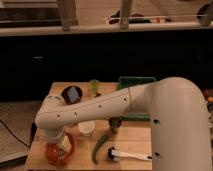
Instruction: Place fork in red bowl
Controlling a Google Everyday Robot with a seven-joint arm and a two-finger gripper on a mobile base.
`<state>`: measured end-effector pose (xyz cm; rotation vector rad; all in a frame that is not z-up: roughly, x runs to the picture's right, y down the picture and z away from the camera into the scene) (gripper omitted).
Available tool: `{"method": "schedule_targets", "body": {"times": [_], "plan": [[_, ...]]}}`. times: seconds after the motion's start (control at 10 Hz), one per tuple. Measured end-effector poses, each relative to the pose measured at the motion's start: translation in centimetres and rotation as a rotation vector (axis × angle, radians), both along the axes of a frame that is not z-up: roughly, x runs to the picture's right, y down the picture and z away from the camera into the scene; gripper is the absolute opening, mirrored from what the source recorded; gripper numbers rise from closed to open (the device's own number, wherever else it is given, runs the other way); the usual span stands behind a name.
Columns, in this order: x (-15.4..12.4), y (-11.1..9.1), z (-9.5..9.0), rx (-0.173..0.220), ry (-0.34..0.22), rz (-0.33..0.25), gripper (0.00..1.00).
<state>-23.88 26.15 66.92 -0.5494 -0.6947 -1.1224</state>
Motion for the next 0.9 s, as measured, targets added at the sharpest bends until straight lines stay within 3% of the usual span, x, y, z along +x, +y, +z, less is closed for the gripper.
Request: {"method": "schedule_targets", "body": {"times": [0.5,0.9], "plan": [[0.46,-0.47,-0.50,0.014,-0.040,0.022,0.80],[0.52,-0.51,-0.47,0.015,-0.039,0.023,0.80]]}}
